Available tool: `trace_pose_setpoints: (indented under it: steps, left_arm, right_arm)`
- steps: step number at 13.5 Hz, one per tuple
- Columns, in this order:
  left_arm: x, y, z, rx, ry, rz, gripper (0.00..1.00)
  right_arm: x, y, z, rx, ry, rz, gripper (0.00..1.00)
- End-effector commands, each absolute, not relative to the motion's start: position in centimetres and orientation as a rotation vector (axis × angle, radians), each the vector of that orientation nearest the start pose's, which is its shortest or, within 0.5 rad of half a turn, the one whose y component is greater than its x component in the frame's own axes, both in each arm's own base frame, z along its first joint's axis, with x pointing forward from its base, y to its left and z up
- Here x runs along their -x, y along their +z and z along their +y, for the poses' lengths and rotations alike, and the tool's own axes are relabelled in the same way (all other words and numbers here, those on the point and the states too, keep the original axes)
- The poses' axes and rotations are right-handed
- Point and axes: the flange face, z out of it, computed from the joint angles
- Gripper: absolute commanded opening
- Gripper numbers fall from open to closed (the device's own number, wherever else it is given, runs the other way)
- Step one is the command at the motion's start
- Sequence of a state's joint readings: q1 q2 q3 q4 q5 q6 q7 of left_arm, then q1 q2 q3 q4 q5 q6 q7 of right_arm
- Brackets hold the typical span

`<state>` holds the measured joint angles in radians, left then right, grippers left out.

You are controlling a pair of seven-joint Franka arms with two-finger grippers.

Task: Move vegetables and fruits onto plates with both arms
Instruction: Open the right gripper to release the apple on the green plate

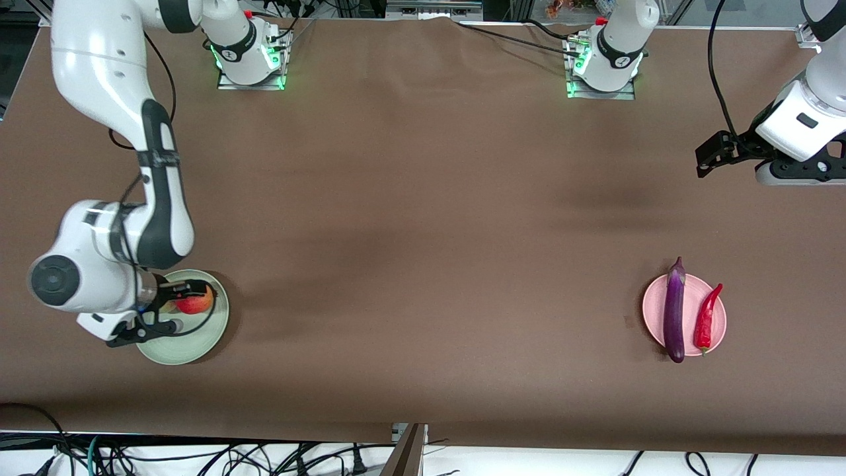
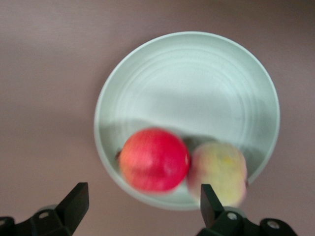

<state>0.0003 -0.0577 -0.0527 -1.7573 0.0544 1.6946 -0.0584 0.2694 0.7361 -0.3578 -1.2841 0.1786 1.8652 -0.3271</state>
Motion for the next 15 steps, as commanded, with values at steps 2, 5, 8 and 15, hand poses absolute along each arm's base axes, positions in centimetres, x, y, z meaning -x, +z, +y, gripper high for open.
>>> trace_pose_setpoints:
  steps: [2, 5, 8, 15]
  left_arm:
    - [-54.2, 58.3, -2.9, 3.11, 0.009, 0.014, 1.0]
    - [-54.2, 58.4, -2.9, 3.11, 0.007, 0.019, 1.0]
    - [-54.2, 58.3, -2.9, 3.11, 0.007, 0.019, 1.0]
    - [-54.2, 58.3, -3.0, 3.111, 0.007, 0.019, 1.0]
  right_arm:
    - [-70.9, 42.9, -0.2, 3.106, 0.15, -0.379, 1.0]
    - [-67.8, 48.6, -0.7, 3.069, 0.233, -0.303, 1.0]
    - [-64.2, 52.8, -1.8, 3.033, 0.351, -0.152, 1.0]
    - [-57.4, 60.3, -0.9, 3.145, 0.293, -0.298, 1.0]
